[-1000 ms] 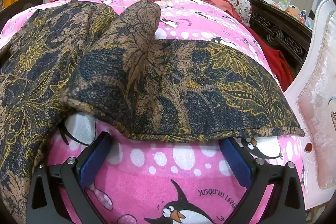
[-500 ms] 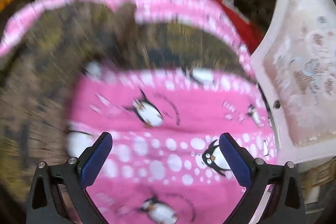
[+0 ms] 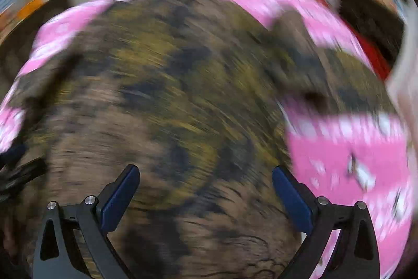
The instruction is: Fold small clothes
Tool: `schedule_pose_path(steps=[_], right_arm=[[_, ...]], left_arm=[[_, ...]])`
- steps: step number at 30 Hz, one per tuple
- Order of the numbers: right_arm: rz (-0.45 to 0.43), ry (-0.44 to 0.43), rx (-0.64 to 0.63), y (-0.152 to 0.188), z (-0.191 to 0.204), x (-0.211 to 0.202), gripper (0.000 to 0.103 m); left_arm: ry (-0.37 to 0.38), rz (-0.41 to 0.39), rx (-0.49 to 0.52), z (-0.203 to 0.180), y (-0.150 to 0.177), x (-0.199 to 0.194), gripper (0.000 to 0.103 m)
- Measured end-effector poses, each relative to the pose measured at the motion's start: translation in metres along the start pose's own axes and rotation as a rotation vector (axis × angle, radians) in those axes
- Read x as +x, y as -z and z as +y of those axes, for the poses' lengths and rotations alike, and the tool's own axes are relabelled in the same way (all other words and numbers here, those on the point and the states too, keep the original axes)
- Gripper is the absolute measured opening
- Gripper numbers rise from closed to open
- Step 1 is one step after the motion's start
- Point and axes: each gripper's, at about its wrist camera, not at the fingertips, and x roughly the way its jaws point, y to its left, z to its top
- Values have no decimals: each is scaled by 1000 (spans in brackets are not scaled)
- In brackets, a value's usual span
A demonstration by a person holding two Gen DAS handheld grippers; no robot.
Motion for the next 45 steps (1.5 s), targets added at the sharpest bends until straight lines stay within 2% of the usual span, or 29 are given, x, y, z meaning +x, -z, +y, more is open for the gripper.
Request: schedule_pose_path(steps=[1,5,10,13,15,17,19,21,25,26,28,30,32,35,40,45], right_arm=[[-11,-5,-21,2,2,-4,103],[-1,61,-95,8,20,1,103],[-5,60,-97,10,16,3,103],[-11,62,-93,4,18,3,103],[-16,63,-96,4,20,4,103],[-19,64,-98,6,21,4,103],[-17,55,-108,4,18,4,103],[-17,55,-109,6,17,1,103],[-12,56,-109,7,17,0,103],[-8,58,-108,6,17,1,103],[1,61,-110,6,17,0,103],[22,65,-111,4,19,0,103],[59,75,-118,0,22,-2,103],[103,63,-102,6,21,-14,103],[25,30,-86,18,26,-46,103],[-19,50,-95,27,33,-64,103]], left_arm=[[-14,9,8,-2,0,2,103],[-71,58,71,-11,0,10,103],[-4,149,197,3,1,6,103],[-26,148,228,22,13,-13,103],[-55,106,203,39,25,-31,103],[-129,85,169,52,33,-47,103],[-130,47,129,60,38,-67,103],[-108,17,95,64,37,-84,103],[-219,-118,128,51,19,-120,103],[-209,-164,129,47,11,-131,103],[-115,-230,99,40,-2,-142,103],[-55,-209,46,23,-19,-127,103],[-35,-137,38,6,-26,-95,103],[-47,-23,35,-12,-19,-43,103],[-116,77,3,-13,12,4,103],[-112,57,-1,-11,22,5,103]])
